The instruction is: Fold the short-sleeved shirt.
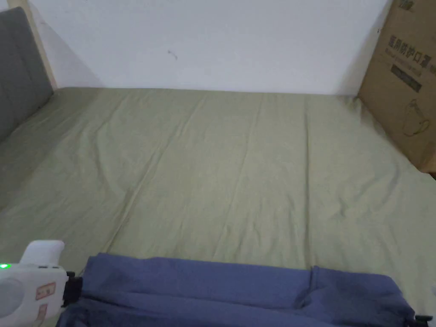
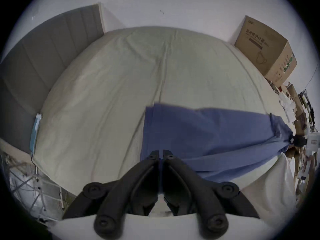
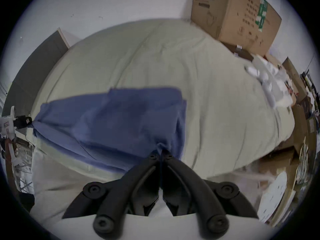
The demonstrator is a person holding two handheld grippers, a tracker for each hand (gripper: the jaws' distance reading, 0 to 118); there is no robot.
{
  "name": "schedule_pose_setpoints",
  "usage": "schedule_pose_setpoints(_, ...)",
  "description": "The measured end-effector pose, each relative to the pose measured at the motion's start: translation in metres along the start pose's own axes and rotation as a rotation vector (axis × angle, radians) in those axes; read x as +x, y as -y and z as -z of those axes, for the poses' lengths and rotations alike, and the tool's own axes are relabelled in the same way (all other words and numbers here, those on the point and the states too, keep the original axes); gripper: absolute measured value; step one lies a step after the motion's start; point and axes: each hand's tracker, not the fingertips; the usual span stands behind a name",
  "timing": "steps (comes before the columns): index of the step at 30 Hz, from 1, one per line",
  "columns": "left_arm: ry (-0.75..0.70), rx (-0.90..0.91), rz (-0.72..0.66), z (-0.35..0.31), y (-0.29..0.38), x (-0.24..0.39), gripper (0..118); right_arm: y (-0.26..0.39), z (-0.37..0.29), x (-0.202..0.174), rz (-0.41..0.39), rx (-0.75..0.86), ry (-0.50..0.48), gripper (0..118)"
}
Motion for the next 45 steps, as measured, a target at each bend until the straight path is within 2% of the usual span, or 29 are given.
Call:
schedule_pose_setpoints(2, 0.001, -0.015, -0.012, 0.005, 0.015, -0.001, 2, 0.02, 0.007, 0.001, 0.015, -0.018, 0.005, 1)
schedule_pose_setpoints(4, -0.001, -0.03, -0.018, 0.011, 0.024, -0.001, 3, 0.032, 0.02, 0.012, 0.064, -0.033, -0.004, 1)
schedule_pose_setpoints(6, -0.017, -0.032, -0.01, 0.014, 0.031, -0.001, 10, 0.035, 0.021, 0.013, 0.075, -0.021, -0.015, 2)
schedule_pose_setpoints(7, -0.02, -0.033, 0.012, 0.019, 0.032, -0.003, 28, 0.035, 0.021, 0.011, 0.072, -0.004, -0.01, 13)
schedule_pose_setpoints(8, -0.023, -0.031, 0.013, 0.021, 0.033, -0.003, 44, 0.032, 0.026, 0.015, 0.075, -0.003, -0.008, 31)
schedule_pose_setpoints(9, -0.029, -0.039, 0.013, 0.023, 0.032, -0.004, 63, 0.03, 0.027, 0.015, 0.076, -0.008, -0.009, 53)
schedule_pose_setpoints(10, -0.038, -0.05, 0.016, 0.025, 0.031, -0.005, 89, 0.029, 0.026, 0.013, 0.073, -0.009, -0.004, 78)
schedule_pose_setpoints(11, -0.048, -0.048, 0.009, 0.024, 0.033, -0.005, 101, 0.029, 0.024, 0.012, 0.067, 0.0, -0.003, 76)
schedule_pose_setpoints(12, -0.056, -0.045, 0.002, 0.022, 0.031, -0.006, 105, 0.027, 0.02, 0.008, 0.05, -0.001, 0.006, 76)
schedule_pose_setpoints(16, -0.005, 0.045, -0.036, -0.009, 0.018, -0.005, 104, 0.01, -0.002, -0.003, 0.001, 0.068, 0.018, 76)
schedule_pose_setpoints(17, -0.001, 0.063, -0.044, -0.014, 0.014, -0.005, 100, 0.004, -0.005, -0.006, -0.009, 0.099, 0.013, 75)
schedule_pose_setpoints(18, 0.011, 0.08, -0.05, -0.02, 0.008, -0.004, 86, -0.005, -0.007, -0.01, -0.003, 0.11, 0.004, 70)
schedule_pose_setpoints(19, 0.033, 0.087, -0.059, -0.02, 0.004, -0.009, 86, -0.012, -0.008, -0.014, 0.004, 0.126, -0.004, 70)
schedule_pose_setpoints(20, 0.068, 0.098, -0.065, -0.023, -0.001, -0.009, 78, -0.02, -0.009, -0.02, 0.005, 0.161, -0.03, 67)
schedule_pose_setpoints(21, 0.101, 0.12, -0.07, -0.028, -0.003, -0.008, 60, -0.029, -0.009, -0.027, 0.009, 0.181, -0.051, 59)
schedule_pose_setpoints(22, 0.108, 0.127, -0.069, -0.029, -0.005, -0.006, 23, -0.034, -0.007, -0.036, 0.007, 0.201, -0.053, 32)
schedule_pose_setpoints(23, 0.102, 0.127, -0.063, -0.029, -0.002, 0.001, 3, -0.038, -0.005, -0.042, 0.004, 0.215, -0.057, 6)
schedule_pose_setpoints(25, 0.107, 0.122, -0.077, -0.02, 0.001, 0.003, 0, -0.043, -0.002, -0.066, 0.019, 0.238, -0.071, 0)
schedule_pose_setpoints(27, 0.109, 0.102, -0.123, -0.014, 0.009, -0.005, 0, -0.047, 0.009, -0.085, 0.017, 0.217, -0.147, 0)
schedule_pose_setpoints(30, 0.131, 0.092, -0.188, -0.008, 0.02, -0.018, 0, -0.052, 0.028, -0.104, -0.014, 0.208, -0.132, 0)
schedule_pose_setpoints(33, 0.137, 0.1, -0.236, -0.016, 0.028, -0.029, 0, -0.056, 0.039, -0.122, -0.022, 0.188, -0.163, 0)
schedule_pose_setpoints(34, 0.141, 0.103, -0.244, -0.016, 0.029, -0.034, 9, -0.057, 0.041, -0.127, -0.027, 0.184, -0.165, 0)
schedule_pose_setpoints(37, 0.178, 0.119, -0.366, -0.013, 0.036, -0.049, 67, -0.061, 0.048, -0.138, -0.044, 0.175, -0.162, 0)
schedule_pose_setpoints(38, 0.196, 0.109, -0.402, -0.01, 0.038, -0.055, 78, -0.062, 0.05, -0.14, -0.039, 0.173, -0.164, 0)
schedule_pose_setpoints(40, 0.242, 0.088, -0.463, 0.003, 0.043, -0.068, 90, -0.063, 0.052, -0.147, -0.042, 0.161, -0.174, 0)
schedule_pose_setpoints(43, 0.303, 0.043, -0.557, 0.021, 0.054, -0.08, 91, -0.064, 0.055, -0.155, -0.059, 0.148, -0.173, 0)
schedule_pose_setpoints(45, 0.403, 0.018, -0.634, 0.037, 0.062, -0.082, 91, -0.063, 0.061, -0.158, -0.066, 0.134, -0.18, 0)
